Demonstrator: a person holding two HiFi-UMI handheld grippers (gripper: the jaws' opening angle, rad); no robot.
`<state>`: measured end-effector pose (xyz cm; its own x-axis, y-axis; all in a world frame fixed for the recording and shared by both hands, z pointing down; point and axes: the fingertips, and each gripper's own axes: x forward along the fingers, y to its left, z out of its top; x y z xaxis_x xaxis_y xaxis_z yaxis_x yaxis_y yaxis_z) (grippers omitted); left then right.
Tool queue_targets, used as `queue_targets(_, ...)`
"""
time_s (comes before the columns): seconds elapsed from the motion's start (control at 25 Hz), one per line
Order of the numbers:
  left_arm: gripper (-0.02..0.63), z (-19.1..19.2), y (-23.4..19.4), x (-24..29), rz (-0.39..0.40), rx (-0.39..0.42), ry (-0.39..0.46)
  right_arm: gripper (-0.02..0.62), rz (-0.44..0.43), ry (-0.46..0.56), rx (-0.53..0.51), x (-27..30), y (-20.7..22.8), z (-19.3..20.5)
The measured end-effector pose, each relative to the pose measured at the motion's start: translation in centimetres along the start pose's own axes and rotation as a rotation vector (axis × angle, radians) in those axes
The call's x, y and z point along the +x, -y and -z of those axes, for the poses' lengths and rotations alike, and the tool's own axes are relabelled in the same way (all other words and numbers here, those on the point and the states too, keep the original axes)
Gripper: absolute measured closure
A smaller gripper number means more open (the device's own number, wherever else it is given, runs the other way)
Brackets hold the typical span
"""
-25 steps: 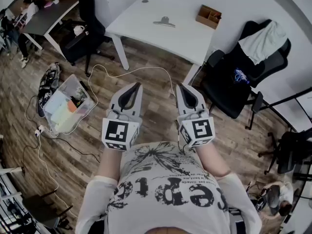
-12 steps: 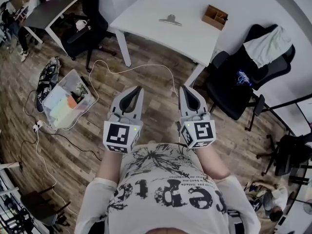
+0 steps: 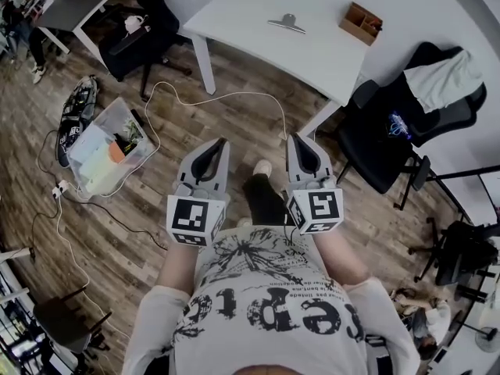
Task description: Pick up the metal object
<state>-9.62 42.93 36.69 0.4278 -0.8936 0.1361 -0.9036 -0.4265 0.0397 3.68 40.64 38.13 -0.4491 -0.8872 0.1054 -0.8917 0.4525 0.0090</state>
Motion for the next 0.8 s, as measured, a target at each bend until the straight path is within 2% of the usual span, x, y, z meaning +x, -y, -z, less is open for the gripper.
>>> queue_targets(0.2,0.595,-0.2,-2.6,3.5,-0.025,0.019,-0.003,0.603,-0.030,-0.003,-0.008,4.8,1.1,0.5)
queue_targets(0.4,0.595,-1.3,-6.8,9.2,-0.064,0.015,-0.002,0.603,-0.040,0.008,-0.008,11.7,4.1,-0.5)
queue_targets(0.8,0.595,-5.5,-11.6,26.4,-0.043,0.047,0.027,0.603,-0.002,0.018,0.015,25.9,15.5,-2.7)
